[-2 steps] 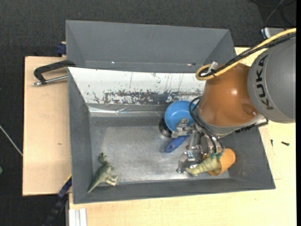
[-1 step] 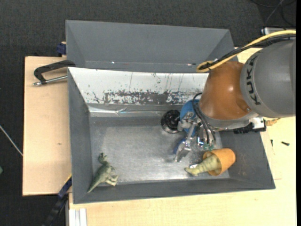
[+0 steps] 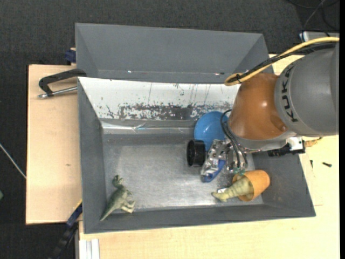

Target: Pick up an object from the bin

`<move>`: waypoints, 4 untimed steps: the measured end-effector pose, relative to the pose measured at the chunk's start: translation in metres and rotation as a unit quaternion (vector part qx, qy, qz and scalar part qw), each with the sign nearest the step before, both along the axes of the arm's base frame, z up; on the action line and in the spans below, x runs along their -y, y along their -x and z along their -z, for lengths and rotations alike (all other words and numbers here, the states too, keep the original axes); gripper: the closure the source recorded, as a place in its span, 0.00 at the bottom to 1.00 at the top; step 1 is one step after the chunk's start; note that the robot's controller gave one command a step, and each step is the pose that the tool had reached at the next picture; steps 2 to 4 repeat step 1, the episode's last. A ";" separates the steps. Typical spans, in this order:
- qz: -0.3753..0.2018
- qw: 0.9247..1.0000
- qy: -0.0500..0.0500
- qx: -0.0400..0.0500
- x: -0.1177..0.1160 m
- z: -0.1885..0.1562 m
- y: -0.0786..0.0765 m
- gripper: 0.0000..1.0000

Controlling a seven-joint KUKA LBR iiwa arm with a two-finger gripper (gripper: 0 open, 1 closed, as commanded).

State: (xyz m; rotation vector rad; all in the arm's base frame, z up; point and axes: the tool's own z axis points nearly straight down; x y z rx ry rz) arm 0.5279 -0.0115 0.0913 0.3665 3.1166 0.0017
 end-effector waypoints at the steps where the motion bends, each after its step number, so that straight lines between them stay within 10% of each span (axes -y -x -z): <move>1: -0.001 1.000 0.000 0.005 0.007 -0.114 -0.003 1.00; 4: -0.001 1.000 0.000 0.005 0.007 -0.114 -0.003 1.00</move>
Offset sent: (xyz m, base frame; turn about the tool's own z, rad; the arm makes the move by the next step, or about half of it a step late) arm -0.0005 -0.0076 0.1087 -0.0008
